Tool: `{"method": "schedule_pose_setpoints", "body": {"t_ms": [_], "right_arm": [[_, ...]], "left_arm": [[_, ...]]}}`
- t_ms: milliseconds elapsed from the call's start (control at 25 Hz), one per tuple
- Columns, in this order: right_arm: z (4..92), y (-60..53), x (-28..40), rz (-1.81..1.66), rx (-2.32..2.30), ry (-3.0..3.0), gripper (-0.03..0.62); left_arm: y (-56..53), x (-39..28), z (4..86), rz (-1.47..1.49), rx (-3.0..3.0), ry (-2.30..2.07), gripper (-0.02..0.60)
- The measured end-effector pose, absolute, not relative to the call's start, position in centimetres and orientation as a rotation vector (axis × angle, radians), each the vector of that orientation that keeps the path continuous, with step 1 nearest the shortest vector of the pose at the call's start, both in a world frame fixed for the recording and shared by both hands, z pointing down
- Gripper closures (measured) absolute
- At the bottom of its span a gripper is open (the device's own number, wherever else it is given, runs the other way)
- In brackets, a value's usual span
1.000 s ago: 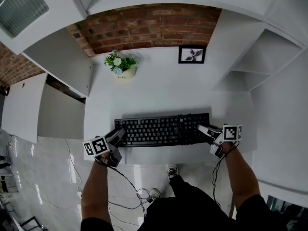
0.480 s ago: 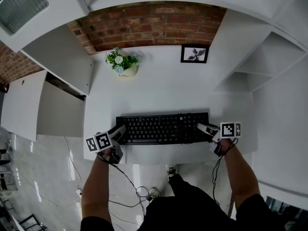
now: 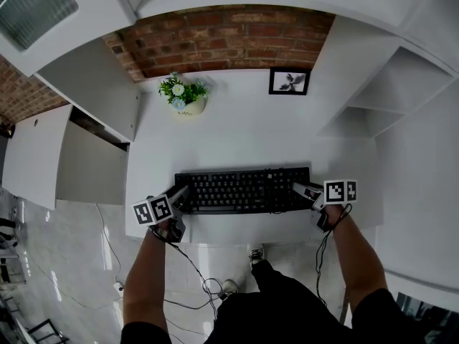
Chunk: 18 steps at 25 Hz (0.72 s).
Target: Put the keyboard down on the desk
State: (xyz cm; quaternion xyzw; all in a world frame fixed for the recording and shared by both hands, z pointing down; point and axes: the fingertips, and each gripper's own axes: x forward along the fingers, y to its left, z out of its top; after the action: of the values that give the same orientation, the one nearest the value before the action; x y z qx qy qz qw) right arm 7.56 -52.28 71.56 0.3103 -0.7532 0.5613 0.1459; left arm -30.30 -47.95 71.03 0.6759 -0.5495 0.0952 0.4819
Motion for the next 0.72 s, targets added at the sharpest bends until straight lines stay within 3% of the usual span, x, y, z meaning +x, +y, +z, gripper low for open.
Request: {"method": "schedule_pose_setpoints", "body": {"t_ms": [320,720], "right_arm": [[72.1,-52.3,8.5,1.328,1.015,-2.082,0.326],[68.7,-52.7,9.2,0.919,1.194,-2.073,0.327]], "left_arm": [[-48.0,-30.8,68.7,0.488,1.765,-1.540,0.334],[-46.5,-29.7,63.8,0.415,1.871,-1.595,0.353]]}}
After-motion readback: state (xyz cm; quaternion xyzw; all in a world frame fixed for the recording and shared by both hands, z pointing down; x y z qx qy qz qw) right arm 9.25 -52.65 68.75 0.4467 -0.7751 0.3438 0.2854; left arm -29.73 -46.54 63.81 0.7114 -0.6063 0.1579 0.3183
